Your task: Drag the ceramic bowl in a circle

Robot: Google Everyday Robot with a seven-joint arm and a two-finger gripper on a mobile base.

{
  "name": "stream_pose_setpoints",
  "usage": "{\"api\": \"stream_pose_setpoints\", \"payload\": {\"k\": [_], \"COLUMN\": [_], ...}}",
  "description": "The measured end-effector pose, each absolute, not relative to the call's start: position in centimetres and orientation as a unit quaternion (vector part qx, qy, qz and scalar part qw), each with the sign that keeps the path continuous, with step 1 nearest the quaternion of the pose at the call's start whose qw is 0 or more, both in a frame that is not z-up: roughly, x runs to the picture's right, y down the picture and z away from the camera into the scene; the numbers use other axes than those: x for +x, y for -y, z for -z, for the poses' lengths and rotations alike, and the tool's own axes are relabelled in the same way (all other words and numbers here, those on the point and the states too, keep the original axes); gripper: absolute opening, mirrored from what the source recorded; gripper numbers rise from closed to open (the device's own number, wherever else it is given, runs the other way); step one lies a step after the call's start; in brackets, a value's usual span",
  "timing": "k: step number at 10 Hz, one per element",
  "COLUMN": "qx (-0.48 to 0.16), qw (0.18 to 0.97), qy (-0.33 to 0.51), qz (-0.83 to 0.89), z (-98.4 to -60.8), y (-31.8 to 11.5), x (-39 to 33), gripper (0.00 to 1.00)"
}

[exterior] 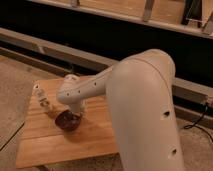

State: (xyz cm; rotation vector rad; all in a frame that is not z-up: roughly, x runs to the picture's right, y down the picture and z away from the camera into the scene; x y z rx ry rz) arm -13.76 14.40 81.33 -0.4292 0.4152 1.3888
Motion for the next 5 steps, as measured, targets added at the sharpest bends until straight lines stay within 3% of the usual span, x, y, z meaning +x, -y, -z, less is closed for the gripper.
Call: {"api": "stream_pose_setpoints", "payload": {"k": [5], "qx": [-0.195], "qw": [0.728], "qy": [-0.189], "qz": [-0.63], "z": [-81.34], "y": [-14.41], "x": [-13.75], "gripper": [0.8]}}
